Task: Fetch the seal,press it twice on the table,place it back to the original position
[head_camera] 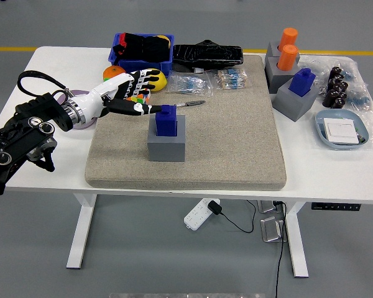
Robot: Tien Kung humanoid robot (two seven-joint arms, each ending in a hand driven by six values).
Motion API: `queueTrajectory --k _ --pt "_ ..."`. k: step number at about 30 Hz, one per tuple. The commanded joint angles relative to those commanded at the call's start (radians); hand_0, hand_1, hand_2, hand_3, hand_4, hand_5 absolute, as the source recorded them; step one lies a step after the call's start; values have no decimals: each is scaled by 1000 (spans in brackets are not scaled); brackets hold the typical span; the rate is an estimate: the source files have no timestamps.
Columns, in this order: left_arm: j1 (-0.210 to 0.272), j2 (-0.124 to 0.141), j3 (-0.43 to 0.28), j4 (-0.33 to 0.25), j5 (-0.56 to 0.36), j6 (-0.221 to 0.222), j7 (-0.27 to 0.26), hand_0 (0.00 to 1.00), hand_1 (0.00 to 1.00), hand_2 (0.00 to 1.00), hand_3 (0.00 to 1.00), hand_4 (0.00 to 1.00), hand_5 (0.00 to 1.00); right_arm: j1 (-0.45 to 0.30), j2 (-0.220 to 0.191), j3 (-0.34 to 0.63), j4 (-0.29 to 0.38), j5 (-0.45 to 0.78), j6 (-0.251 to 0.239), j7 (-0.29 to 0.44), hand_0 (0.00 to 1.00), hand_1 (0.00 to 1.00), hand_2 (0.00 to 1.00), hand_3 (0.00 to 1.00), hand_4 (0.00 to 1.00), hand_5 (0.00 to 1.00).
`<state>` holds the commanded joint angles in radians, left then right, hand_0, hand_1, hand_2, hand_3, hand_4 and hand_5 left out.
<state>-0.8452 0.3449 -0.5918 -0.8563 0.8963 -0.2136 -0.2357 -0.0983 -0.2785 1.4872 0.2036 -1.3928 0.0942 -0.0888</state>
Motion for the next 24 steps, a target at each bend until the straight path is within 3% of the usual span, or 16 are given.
queueTrajectory --k 6,7,12,13,15,24 --pt "28 -41 -28 38 -21 34 -44 867 908 906 998 998 129 1 -1 -12 0 2 2 1 764 685 682 623 800 517" --pt "32 -47 -29 44 -21 38 -47 817 822 770 981 998 2 1 -1 -14 0 2 2 2 764 685 682 623 801 518" --pt "45 -69 -42 71 14 63 -66 817 822 770 981 998 2 2 -2 -21 -1 5 3 2 764 685 682 623 801 518" --pt "48 -74 -44 78 19 69 -70 813 786 721 969 998 2 2 -2 -21 -1 5 4 3 765 685 682 622 801 517" --pt "52 -80 -39 91 25 76 -75 813 786 721 969 998 2 2 -2 -24 -1 6 5 3 765 685 682 622 801 517" --pt "65 -97 -19 121 13 89 -79 813 776 705 964 998 2 0 -2 -32 0 10 9 6 765 686 682 622 801 516"
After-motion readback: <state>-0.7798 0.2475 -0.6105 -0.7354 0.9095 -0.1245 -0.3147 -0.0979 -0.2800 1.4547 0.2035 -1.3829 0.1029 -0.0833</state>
